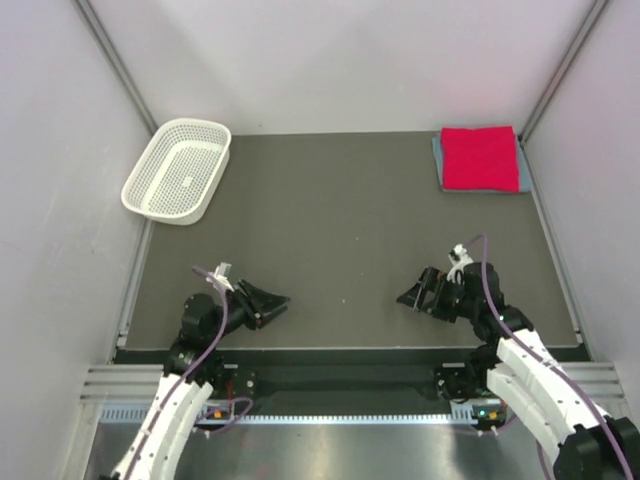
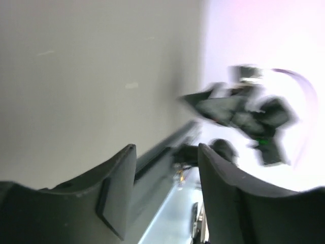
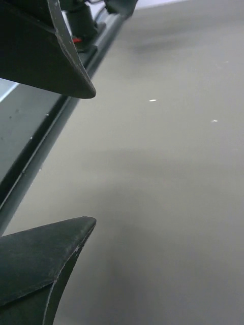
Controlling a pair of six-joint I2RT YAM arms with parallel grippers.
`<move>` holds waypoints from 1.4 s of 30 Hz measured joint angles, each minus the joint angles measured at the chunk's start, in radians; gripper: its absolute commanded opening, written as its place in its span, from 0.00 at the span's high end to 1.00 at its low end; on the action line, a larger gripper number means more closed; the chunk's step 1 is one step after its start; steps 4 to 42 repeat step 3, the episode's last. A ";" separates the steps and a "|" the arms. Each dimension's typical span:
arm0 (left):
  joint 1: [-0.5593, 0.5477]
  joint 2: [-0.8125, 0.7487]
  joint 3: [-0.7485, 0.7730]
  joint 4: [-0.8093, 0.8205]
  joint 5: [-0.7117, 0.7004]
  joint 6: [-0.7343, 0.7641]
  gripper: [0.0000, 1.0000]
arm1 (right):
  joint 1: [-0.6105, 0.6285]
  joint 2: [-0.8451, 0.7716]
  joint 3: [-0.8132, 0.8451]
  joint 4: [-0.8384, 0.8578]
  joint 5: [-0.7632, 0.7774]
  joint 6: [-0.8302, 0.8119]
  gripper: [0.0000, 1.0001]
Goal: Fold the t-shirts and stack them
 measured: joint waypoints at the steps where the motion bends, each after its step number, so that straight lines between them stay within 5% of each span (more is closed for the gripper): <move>1: 0.000 -0.089 -0.006 -0.025 0.000 -0.035 0.42 | 0.000 -0.014 -0.029 -0.002 -0.020 0.011 0.00; 3: 0.000 -0.219 -0.005 -0.011 0.011 -0.083 0.41 | 0.000 -0.068 -0.086 0.003 -0.058 0.036 0.00; 42: 0.000 -0.219 -0.005 -0.011 0.011 -0.083 0.41 | 0.000 -0.068 -0.086 0.003 -0.058 0.036 0.00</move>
